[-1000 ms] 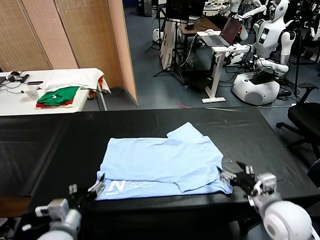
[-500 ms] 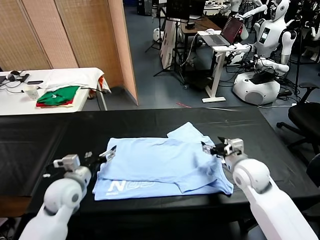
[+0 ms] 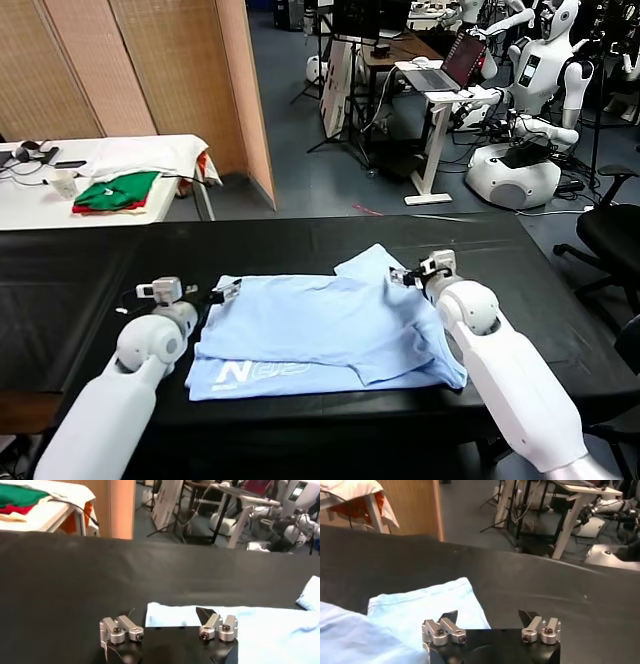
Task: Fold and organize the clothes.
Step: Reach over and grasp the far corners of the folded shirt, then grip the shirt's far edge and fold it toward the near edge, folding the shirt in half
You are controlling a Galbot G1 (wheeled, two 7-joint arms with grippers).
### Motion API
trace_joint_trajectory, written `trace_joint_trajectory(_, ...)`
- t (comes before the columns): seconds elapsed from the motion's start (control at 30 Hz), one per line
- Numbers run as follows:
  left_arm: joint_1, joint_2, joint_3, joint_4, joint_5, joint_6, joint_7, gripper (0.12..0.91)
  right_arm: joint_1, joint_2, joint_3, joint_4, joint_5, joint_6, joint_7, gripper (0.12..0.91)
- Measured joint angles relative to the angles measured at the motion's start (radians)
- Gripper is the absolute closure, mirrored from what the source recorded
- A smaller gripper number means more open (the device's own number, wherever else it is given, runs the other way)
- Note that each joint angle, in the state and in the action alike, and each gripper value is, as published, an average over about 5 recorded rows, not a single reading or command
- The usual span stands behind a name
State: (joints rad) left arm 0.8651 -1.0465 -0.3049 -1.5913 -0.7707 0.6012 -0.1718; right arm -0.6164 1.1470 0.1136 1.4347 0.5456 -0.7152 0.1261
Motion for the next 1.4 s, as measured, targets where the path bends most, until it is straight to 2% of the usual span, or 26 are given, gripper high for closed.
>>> trace_joint_trajectory(0.3, -0.042, -0.012, 0.020, 0.068, 0.006, -0.002, 0.007, 0.123, 0.032, 0.032, -0.014, -0.062, 0.012, -0.021, 0.006, 0.118)
trace_joint_trajectory(0.6, -0.039, -0.007, 0.024, 0.081, 0.019, 0.006, 0.043, 0.123, 0.039, 0.046, -0.017, -0.087, 0.009, -0.020, 0.002, 0.122)
trace_joint_trajectory(0.77, -0.025, 0.000, 0.027, 0.071, 0.022, 0.013, 0.054, 0.123, 0.034, 0.047, -0.017, -0.086, 0.004, -0.020, -0.003, 0.193)
trace_joint_trajectory(0.9, -0.012, 0.006, 0.032, 0.057, 0.020, 0.012, 0.059, 0.143, 0.030, 0.048, -0.015, -0.079, -0.006, -0.020, -0.014, 0.336)
trace_joint_trajectory(1.0, -0.002, 0.006, 0.032, 0.043, 0.021, 0.010, 0.059, 0.263, 0.026, 0.048, -0.010, -0.070, -0.004, -0.021, -0.016, 0.451)
trace_joint_trajectory(1.2, 0.017, 0.021, 0.018, 0.008, 0.017, 0.004, 0.057, 0.635, 0.007, 0.030, 0.010, -0.024, 0.012, 0.024, -0.014, 0.755)
trace_joint_trajectory(1.23, 0.019, 0.026, 0.014, 0.000, 0.015, 0.003, 0.056, 0.711, 0.003, 0.025, 0.014, -0.012, 0.014, 0.036, -0.013, 0.783)
trace_joint_trajectory(1.3, 0.026, 0.036, 0.004, -0.019, 0.008, 0.002, 0.053, 0.809, -0.009, 0.013, 0.023, 0.017, 0.016, 0.055, -0.012, 0.830)
trace_joint_trajectory(1.37, 0.033, 0.047, -0.006, -0.039, 0.002, 0.001, 0.050, 0.871, -0.024, -0.001, 0.033, 0.050, 0.017, 0.058, -0.010, 0.854)
trace_joint_trajectory(1.4, 0.037, 0.052, -0.012, -0.050, -0.001, 0.000, 0.049, 0.875, -0.032, -0.009, 0.039, 0.068, 0.017, 0.053, -0.007, 0.862)
